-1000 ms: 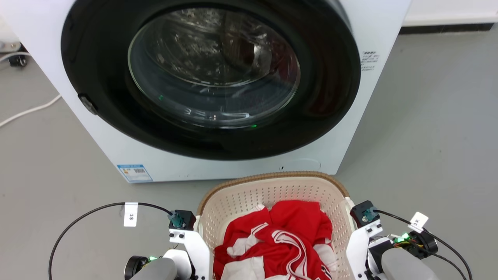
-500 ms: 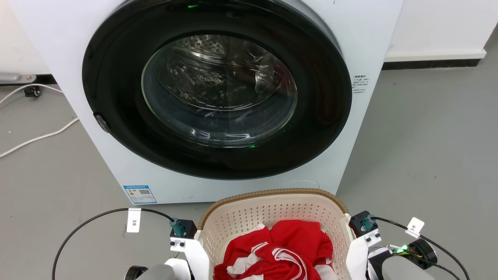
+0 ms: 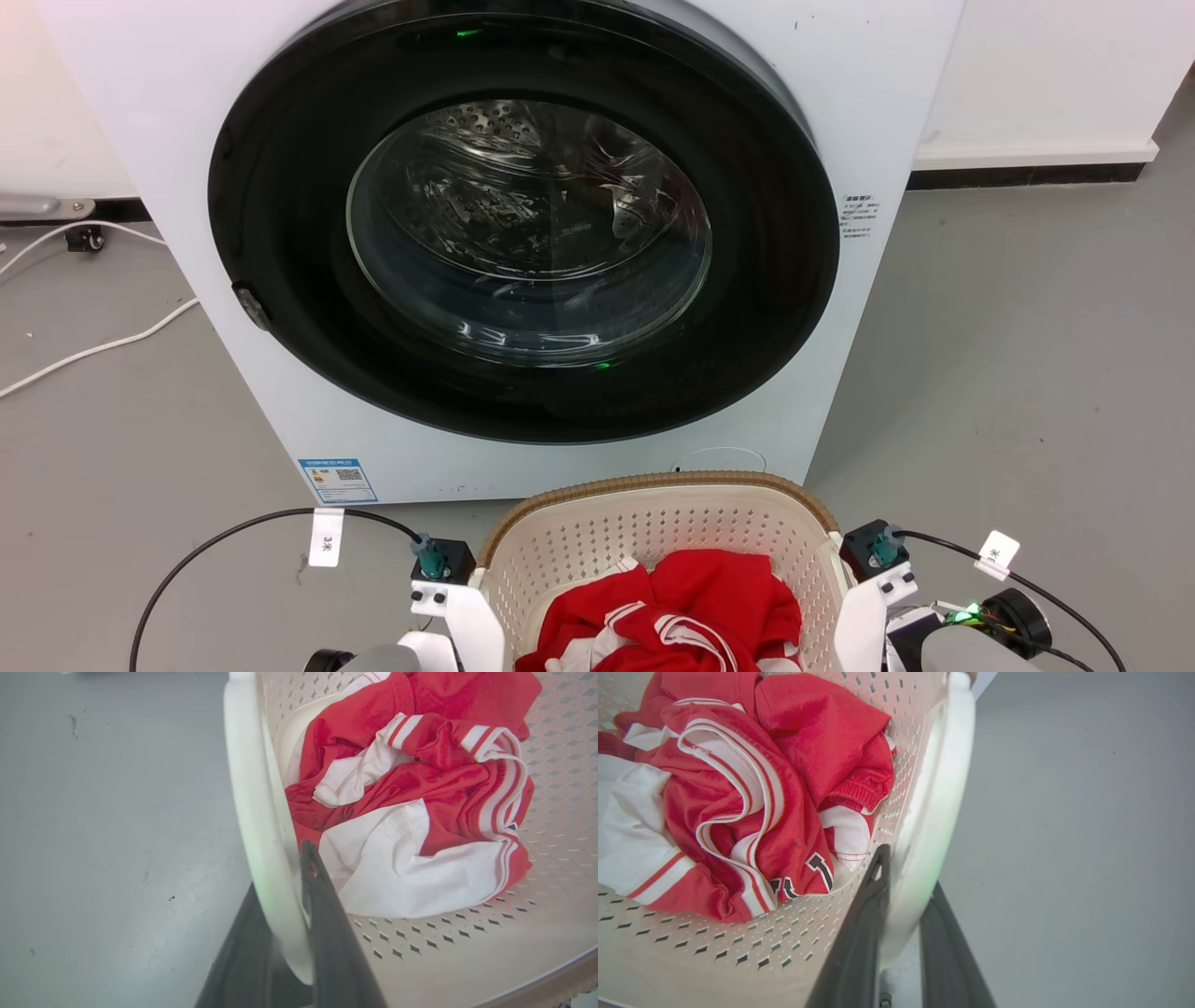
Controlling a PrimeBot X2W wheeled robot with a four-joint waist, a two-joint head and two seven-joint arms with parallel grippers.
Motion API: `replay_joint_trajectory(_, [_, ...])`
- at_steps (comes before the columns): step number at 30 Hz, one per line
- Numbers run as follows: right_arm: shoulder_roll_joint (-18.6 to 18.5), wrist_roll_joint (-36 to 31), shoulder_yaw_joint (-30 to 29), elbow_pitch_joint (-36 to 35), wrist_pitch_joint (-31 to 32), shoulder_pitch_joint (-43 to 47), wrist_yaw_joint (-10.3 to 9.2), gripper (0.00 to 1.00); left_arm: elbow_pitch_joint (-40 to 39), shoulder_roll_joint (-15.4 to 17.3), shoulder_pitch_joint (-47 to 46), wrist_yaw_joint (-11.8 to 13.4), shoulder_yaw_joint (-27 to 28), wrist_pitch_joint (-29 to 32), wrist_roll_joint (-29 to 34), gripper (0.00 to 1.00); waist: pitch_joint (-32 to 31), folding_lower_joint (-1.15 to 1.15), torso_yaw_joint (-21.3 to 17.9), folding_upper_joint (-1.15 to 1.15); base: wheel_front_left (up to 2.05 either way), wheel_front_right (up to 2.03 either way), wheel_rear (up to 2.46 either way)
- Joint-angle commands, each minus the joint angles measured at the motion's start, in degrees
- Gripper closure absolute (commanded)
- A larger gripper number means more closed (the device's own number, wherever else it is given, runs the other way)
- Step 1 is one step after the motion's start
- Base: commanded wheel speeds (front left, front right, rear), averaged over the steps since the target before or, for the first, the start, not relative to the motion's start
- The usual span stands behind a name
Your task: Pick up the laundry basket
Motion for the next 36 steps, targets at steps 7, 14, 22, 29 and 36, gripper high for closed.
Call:
replay_joint_trajectory(7, [-0.35, 3.24, 3.65, -0.55, 0.28, -0.67, 0.18, 1.0, -0.49, -0.91, -0.41, -1.0, -1.43, -0.45, -1.32, 1.0, -0.02, 0.01, 0.05, 0.0, 0.0, 0.0, 0.0])
replay_joint_trajectory(14, [-0.64, 5.91, 6.27, -0.33, -0.2, -1.08, 0.18, 1.0, -0.32, -0.72, -0.86, -0.95, -2.54, -0.96, -2.33, 1.0, 0.15, 0.01, 0.01, 0.0, 0.0, 0.0, 0.0])
replay_joint_trajectory(22, [-0.78, 8.35, 8.67, 0.09, -0.72, -1.39, 0.18, 1.0, 0.09, -0.54, -1.05, -0.94, -3.64, -1.52, -3.46, 1.0, 0.36, 0.01, -0.25, 0.0, 0.0, 0.0, 0.0])
replay_joint_trajectory(29, [-0.89, 10.33, 10.58, 0.37, -1.16, -1.75, 0.18, 1.0, 0.18, -0.5, -1.2, -0.94, -4.64, -1.87, -4.33, 1.0, 0.41, 0.01, -0.36, 0.0, 0.0, 0.0, 0.0])
replay_joint_trajectory(36, [-0.96, 11.95, 12.08, 0.7, -1.52, -2.18, 0.18, 1.0, 0.16, -0.33, -1.31, -0.94, -5.5, -2.0, -5.22, 1.0, 0.49, 0.01, -0.46, 0.0, 0.0, 0.0, 0.0])
